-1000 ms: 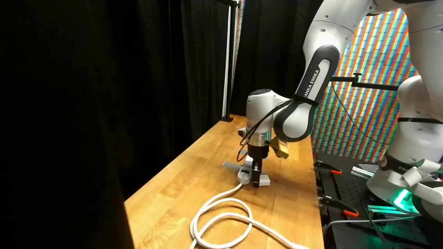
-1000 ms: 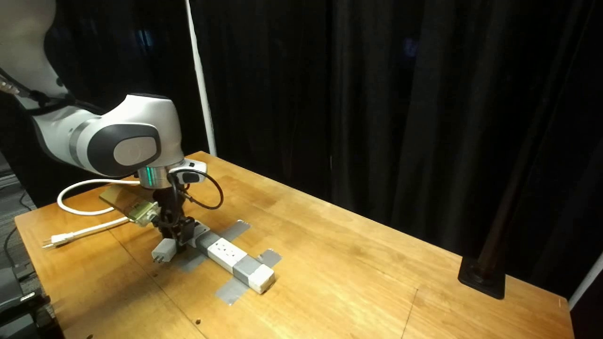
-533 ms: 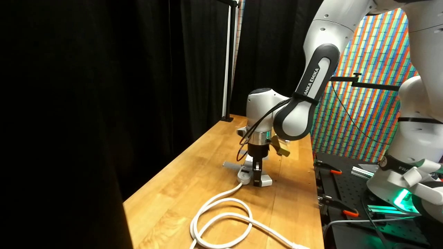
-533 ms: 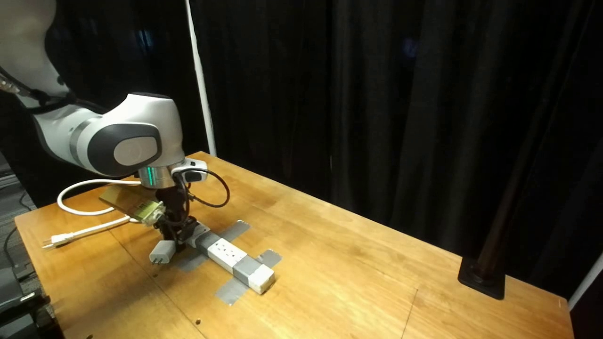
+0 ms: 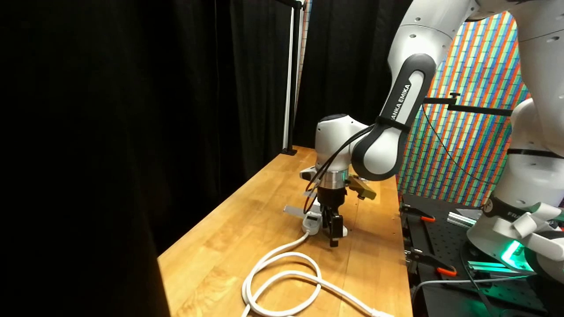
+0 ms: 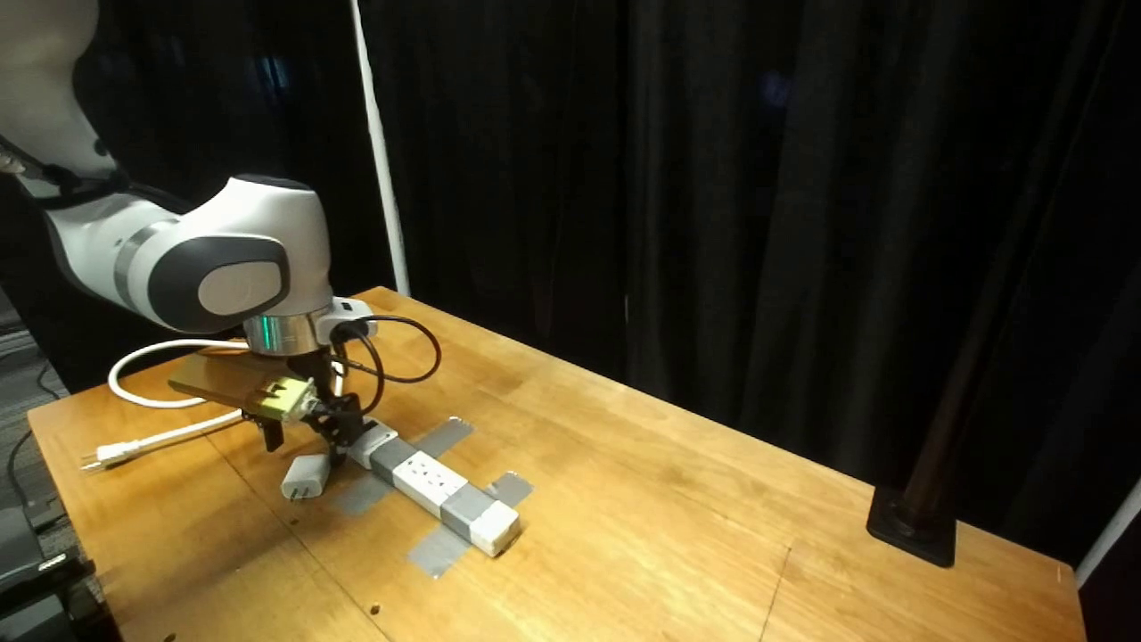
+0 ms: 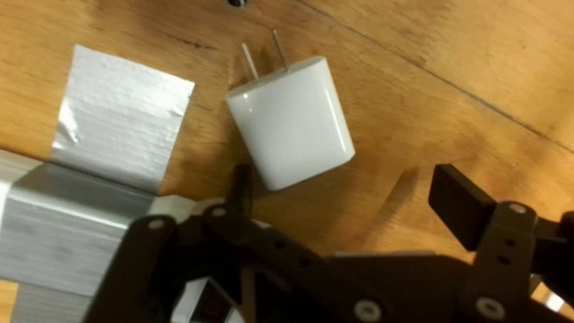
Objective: Plug the USB head into the extension cable
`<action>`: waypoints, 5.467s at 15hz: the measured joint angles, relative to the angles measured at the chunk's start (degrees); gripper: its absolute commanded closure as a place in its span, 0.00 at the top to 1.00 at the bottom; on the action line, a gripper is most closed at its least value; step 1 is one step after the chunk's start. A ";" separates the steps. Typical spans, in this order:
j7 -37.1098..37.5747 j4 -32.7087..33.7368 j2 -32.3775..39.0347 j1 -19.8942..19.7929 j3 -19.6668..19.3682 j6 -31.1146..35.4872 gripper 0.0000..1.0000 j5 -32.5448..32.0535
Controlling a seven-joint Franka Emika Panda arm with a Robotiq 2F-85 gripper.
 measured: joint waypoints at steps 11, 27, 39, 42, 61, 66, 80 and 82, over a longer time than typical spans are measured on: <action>-12.76 -0.21 -0.13 -4.51 1.23 -3.00 0.35 -0.80; -24.84 -6.89 -10.09 -17.10 6.16 3.39 0.23 19.42; -25.32 -16.79 -15.99 -20.16 -1.52 30.72 0.23 36.07; -25.07 -15.90 -12.10 -18.97 -6.81 37.05 0.23 39.93; -21.19 5.53 2.82 -3.69 -10.75 51.03 0.23 84.23; -22.39 10.72 6.15 -1.40 -10.75 54.11 0.23 85.96; -22.65 14.37 9.66 -1.27 -10.59 59.25 0.23 93.67; -21.02 15.48 10.67 -1.25 -10.59 61.18 0.23 96.71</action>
